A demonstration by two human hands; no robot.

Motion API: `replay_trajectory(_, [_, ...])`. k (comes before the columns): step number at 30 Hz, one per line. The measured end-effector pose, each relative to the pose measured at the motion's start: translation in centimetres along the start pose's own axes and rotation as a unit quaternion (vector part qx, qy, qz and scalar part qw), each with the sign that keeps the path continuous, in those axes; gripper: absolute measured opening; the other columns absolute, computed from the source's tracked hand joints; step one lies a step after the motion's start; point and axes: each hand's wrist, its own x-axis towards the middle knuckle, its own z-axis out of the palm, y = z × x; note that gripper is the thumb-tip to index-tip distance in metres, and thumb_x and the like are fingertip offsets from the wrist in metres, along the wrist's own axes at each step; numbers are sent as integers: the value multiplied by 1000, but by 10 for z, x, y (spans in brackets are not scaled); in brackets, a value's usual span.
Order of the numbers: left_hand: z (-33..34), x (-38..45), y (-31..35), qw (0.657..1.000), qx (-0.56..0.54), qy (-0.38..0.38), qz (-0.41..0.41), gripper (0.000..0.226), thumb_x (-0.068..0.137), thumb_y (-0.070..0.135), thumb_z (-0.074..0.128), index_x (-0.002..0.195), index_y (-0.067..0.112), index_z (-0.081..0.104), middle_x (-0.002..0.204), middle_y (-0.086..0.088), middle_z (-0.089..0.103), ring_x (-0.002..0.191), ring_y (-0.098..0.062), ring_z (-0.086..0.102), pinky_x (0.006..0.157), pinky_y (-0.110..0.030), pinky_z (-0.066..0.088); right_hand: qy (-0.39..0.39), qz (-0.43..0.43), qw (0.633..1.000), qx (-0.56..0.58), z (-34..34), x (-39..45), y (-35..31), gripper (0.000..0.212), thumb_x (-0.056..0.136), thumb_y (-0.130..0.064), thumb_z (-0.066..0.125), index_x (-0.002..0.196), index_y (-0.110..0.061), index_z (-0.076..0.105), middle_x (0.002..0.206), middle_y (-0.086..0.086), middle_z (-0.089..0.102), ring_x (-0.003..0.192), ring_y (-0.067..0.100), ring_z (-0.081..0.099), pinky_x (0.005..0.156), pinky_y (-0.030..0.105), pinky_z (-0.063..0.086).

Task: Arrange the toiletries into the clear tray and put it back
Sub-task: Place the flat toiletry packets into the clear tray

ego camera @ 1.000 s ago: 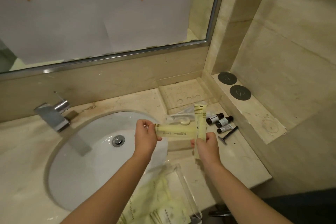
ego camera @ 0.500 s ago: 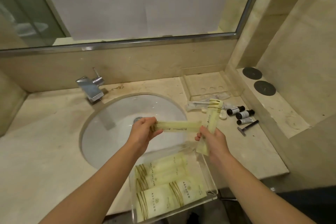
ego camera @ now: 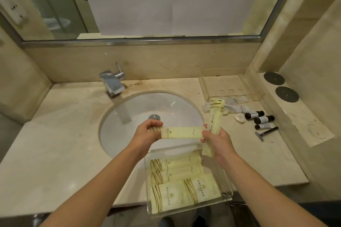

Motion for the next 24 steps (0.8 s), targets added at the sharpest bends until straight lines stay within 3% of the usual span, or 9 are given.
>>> replay_trajectory(3, [-6, -1, -3, 1000, 6, 2, -8, 26, 84, -15, 55, 96, 6, 65, 102, -13, 61, 89, -26, 61, 73, -31, 54, 16, -1, 1000, -9, 1, 2, 3, 20, 85, 0, 64, 102, -10, 65, 89, 8, 66, 71, 21, 63, 68, 35, 53])
replay_trajectory(8, [-10, -5, -8, 997, 70, 4, -11, 21, 85, -11, 60, 93, 8, 66, 88, -8, 61, 76, -16, 60, 49, -10, 45, 21, 0, 1000, -14, 2, 2, 6, 16, 85, 0, 64, 97, -11, 66, 88, 8, 66, 74, 23, 63, 68, 35, 54])
replay_trajectory(14, [-9, -7, -13, 985, 156, -69, -34, 23, 84, -6, 62, 97, 11, 69, 87, -5, 64, 78, -14, 61, 70, -22, 49, 25, 5, 999, -20, -2, 3, 11, 17, 87, 0, 62, 99, -10, 65, 94, 8, 67, 81, 23, 65, 73, 36, 56])
replay_trajectory(17, [-8, -8, -16, 975, 198, -100, -21, 21, 83, -3, 65, 89, 15, 72, 85, -7, 68, 77, -16, 64, 83, -33, 54, 20, 8, 999, -24, -5, 2, 13, 17, 87, 0, 61, 102, -8, 65, 92, 9, 67, 80, 24, 64, 74, 37, 56])
replay_trajectory(21, [-6, -9, -21, 953, 274, -131, -3, 18, 84, -1, 64, 86, 14, 72, 76, -1, 66, 68, -13, 61, 68, -25, 51, 25, 20, 999, -27, -9, 3, 16, 12, 90, -10, 61, 101, -9, 66, 94, 9, 68, 84, 26, 66, 79, 45, 58])
replay_trajectory(24, [-5, -9, -28, 935, 322, -147, -5, 15, 82, 0, 65, 86, 12, 72, 68, 4, 61, 64, -11, 56, 67, -23, 49, 29, 8, 998, -51, -15, 3, 16, 14, 91, -9, 55, 98, -9, 67, 95, 5, 68, 82, 24, 65, 81, 46, 56])
